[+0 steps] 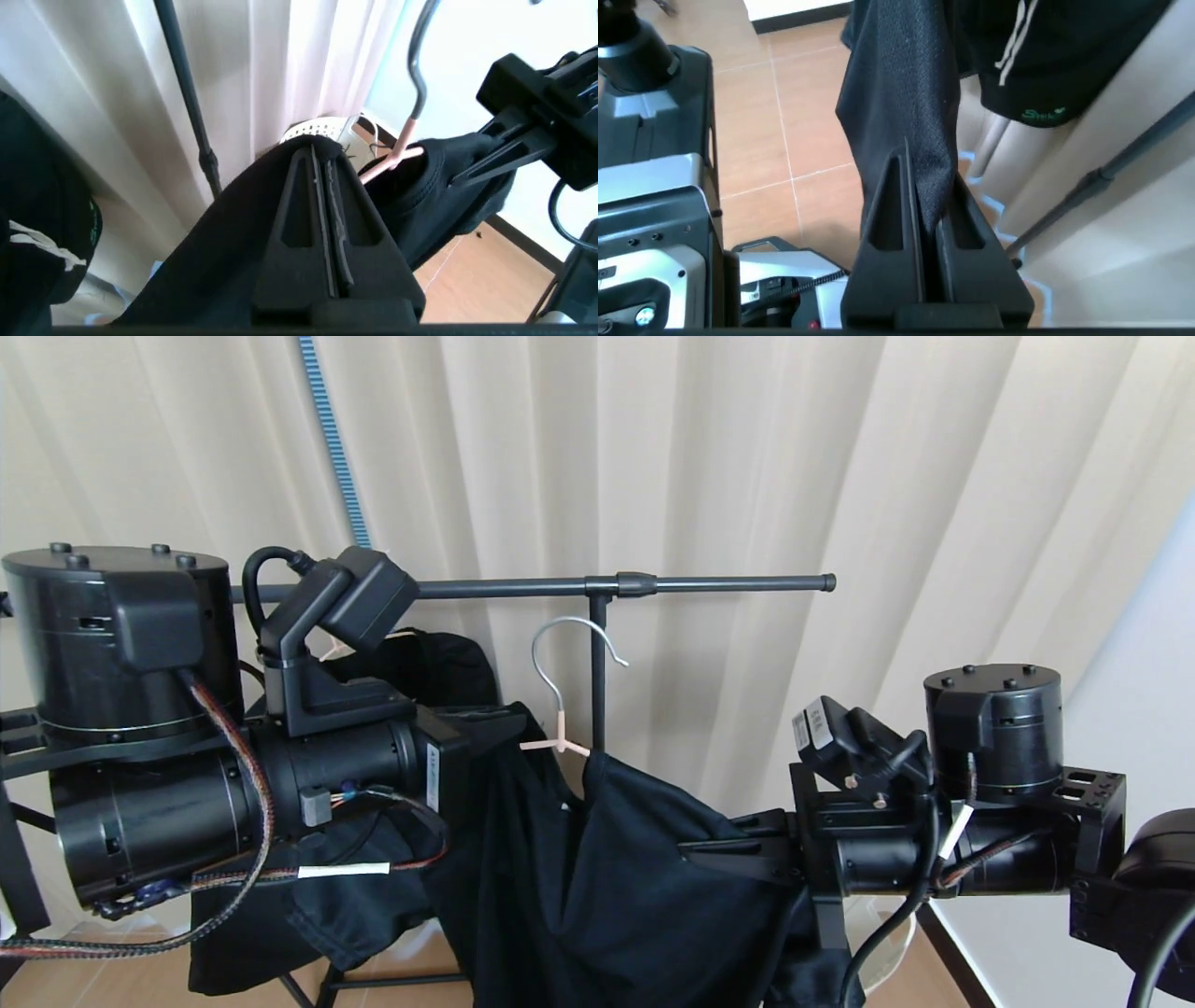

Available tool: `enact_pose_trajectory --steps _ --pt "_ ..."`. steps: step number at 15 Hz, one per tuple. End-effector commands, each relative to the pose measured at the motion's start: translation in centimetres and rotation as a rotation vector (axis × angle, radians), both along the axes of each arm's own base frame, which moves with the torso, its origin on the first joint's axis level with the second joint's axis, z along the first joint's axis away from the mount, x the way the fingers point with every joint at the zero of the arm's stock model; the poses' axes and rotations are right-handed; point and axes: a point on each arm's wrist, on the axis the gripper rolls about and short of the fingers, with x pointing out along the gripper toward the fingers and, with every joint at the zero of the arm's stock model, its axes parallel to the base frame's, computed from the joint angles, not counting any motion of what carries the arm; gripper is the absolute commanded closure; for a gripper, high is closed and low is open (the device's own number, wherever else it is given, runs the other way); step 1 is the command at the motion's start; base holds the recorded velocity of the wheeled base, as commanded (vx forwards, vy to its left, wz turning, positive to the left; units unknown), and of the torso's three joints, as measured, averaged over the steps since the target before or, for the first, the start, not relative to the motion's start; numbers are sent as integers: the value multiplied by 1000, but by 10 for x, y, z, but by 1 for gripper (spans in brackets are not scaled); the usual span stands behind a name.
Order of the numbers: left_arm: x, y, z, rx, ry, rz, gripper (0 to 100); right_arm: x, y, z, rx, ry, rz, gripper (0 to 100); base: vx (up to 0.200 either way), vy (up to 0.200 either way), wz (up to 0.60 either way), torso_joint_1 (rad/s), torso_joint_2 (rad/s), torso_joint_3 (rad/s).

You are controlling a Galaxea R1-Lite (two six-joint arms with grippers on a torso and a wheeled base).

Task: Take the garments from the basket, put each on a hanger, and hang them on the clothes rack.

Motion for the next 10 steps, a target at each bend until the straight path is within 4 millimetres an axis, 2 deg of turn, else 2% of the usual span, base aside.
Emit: enact_pose_trajectory --steps 1,2,8,10 --pt "-1 -2 0 1 -3 -1 100 0 -3 -3 3 6 4 100 0 0 0 0 0 0" --pt "-2 -3 1 3 -7 4 0 0 -3 -3 5 5 4 100 0 0 0 0 0 0" --pt "-20 5 10 -15 -46 0 0 8 -15 1 17 -12 -44 100 0 0 0 0 0 0" --pt "-24 19 15 -32 -67 45 0 11 -25 6 49 -32 -40 100 0 0 0 0 0 0"
